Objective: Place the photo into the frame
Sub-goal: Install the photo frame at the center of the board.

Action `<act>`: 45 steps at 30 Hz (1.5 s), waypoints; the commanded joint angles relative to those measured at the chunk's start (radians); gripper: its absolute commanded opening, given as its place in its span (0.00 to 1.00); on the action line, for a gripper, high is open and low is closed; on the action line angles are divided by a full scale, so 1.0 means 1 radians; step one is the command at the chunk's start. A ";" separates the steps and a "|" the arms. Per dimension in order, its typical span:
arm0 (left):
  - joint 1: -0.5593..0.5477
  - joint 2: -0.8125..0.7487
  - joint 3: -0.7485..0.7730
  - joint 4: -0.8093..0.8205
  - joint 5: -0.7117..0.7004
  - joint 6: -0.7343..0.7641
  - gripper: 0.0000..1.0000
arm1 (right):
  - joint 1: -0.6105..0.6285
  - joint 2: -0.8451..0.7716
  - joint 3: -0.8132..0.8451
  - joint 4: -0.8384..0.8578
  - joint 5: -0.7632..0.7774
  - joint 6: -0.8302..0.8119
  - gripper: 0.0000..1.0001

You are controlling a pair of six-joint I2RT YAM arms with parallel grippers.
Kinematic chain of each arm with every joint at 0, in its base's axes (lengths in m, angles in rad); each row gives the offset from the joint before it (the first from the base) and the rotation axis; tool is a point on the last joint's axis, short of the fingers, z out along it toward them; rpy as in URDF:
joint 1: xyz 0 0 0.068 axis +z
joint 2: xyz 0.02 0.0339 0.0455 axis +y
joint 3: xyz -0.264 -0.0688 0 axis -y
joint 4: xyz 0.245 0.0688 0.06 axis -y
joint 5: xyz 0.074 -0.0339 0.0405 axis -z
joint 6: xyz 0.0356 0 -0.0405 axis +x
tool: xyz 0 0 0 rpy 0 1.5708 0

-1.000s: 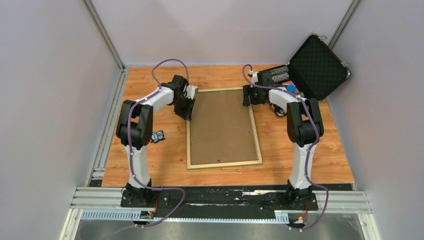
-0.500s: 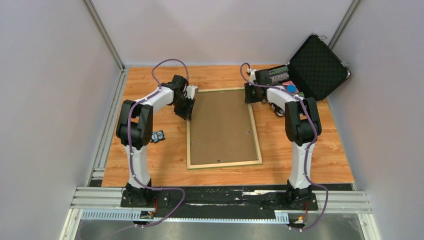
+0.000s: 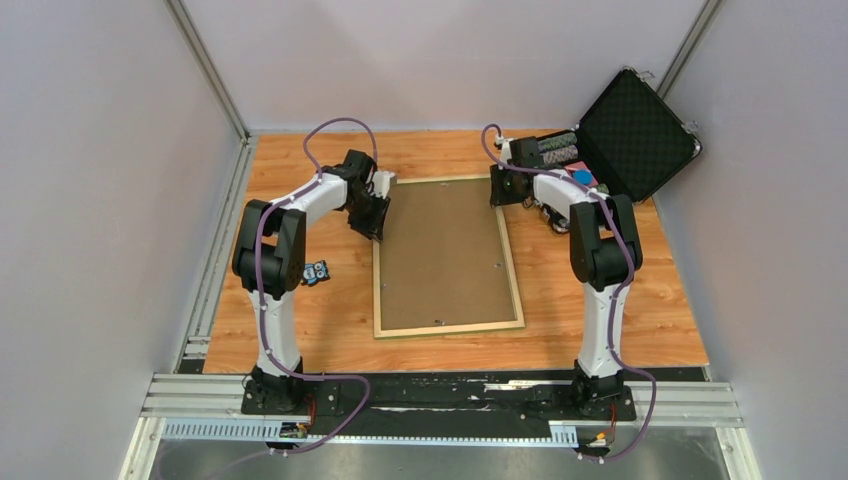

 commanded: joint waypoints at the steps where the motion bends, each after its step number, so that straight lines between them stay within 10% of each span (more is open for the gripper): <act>1: -0.018 0.017 -0.036 -0.047 0.032 0.101 0.00 | -0.001 0.021 0.055 -0.011 -0.012 -0.001 0.14; 18: -0.019 0.025 -0.030 -0.048 0.040 0.094 0.00 | -0.017 0.062 0.126 -0.072 -0.056 0.066 0.44; 45: -0.019 0.031 -0.022 -0.056 0.037 0.097 0.00 | -0.017 0.012 0.032 -0.076 -0.052 -0.107 0.29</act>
